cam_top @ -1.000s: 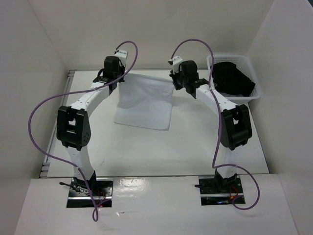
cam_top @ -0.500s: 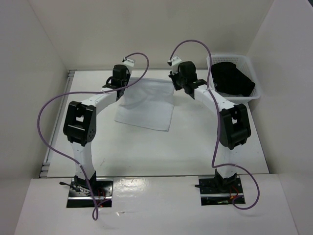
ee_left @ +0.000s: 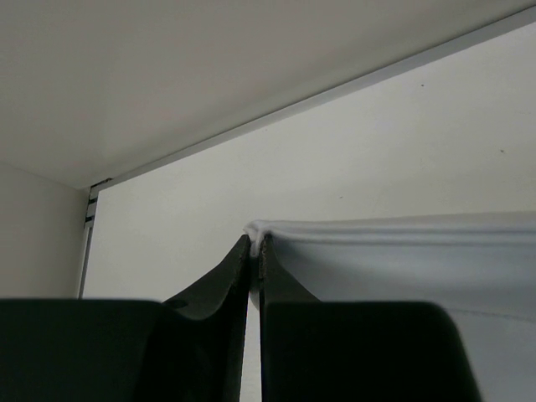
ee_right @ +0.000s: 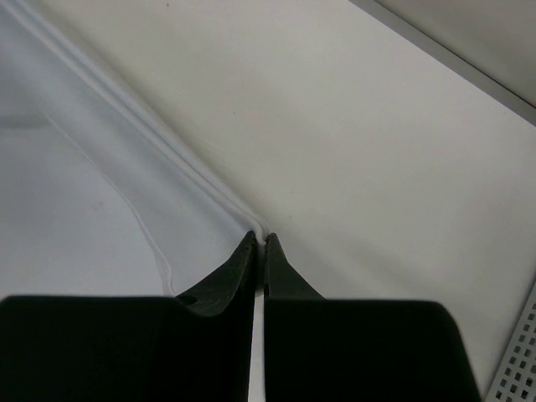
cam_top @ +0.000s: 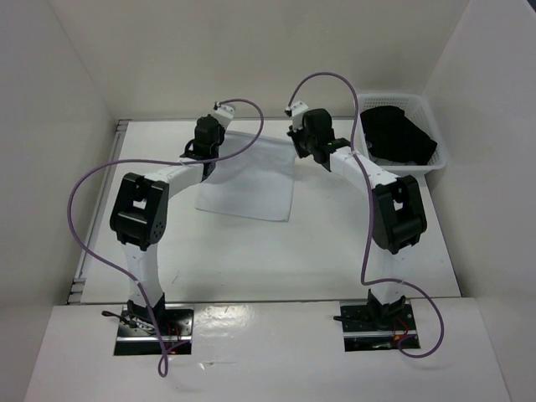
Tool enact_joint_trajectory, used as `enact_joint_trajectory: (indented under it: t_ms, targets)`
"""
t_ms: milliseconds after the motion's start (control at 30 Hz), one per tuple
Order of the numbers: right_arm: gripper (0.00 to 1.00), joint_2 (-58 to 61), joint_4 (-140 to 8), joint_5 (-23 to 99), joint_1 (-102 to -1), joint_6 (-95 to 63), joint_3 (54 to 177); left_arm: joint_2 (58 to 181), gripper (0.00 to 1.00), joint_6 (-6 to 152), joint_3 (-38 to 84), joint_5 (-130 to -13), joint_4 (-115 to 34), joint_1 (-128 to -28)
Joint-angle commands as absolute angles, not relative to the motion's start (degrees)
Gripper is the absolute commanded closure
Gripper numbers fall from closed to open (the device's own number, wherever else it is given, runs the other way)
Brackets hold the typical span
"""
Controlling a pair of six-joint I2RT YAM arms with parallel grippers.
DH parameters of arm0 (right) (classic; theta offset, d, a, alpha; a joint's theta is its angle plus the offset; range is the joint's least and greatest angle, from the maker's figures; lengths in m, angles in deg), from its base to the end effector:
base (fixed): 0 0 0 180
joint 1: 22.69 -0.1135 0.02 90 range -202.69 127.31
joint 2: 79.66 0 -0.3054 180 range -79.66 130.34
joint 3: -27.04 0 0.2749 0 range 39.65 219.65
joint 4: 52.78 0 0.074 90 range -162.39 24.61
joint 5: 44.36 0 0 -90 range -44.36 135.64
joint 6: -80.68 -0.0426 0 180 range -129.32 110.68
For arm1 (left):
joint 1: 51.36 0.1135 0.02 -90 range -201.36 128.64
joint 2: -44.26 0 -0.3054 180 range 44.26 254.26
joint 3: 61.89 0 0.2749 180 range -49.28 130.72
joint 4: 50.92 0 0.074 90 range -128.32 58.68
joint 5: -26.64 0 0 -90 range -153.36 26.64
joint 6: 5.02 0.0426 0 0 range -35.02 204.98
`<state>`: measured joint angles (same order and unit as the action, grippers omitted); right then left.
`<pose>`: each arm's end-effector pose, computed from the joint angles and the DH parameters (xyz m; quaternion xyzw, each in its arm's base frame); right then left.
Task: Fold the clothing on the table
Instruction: Fold the skirt
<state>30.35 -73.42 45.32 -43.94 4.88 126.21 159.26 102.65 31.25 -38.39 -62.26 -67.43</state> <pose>0.4603 0.1792 0.2879 -0.2669 0.8306 0.0325 0.4877 0.4998 -0.1253 0.2674 0.0856 0.7586 0.1749 0.6218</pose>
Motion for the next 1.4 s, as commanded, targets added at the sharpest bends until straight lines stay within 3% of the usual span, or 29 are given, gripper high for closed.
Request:
enact_joint_trajectory:
  t_ms: [0, 600, 733, 933, 1133, 1367]
  targets:
    - [1.00, 30.0, -74.0, 53.8, -42.5, 6.2, 124.9, 157.5, 1.00, 108.1, 30.0, -30.0, -69.9, -66.3]
    - [1.00, 33.6, -73.5, 60.1, -42.5, 5.2, 127.1, 157.5, 1.00, 106.6, 38.3, -30.1, -63.2, -70.6]
    - [1.00, 34.2, -75.7, 57.4, -42.5, 5.2, 127.8, 156.3, 1.00, 101.7, 39.6, -32.3, -55.6, -70.6]
    - [1.00, 31.1, -80.1, 52.7, -43.1, 4.7, 126.7, 148.9, 1.00, 89.0, 30.4, -41.2, -41.8, -70.6]
    - [1.00, 29.7, -89.0, 52.1, -50.7, 8.4, 126.7, 138.1, 1.00, 85.2, 20.2, -43.3, -34.0, -73.2]
    - [1.00, 23.4, -103.1, 37.7, -55.8, 14.1, 120.6, 123.6, 1.00, 85.2, 10.9, -49.7, -21.7, -76.2]
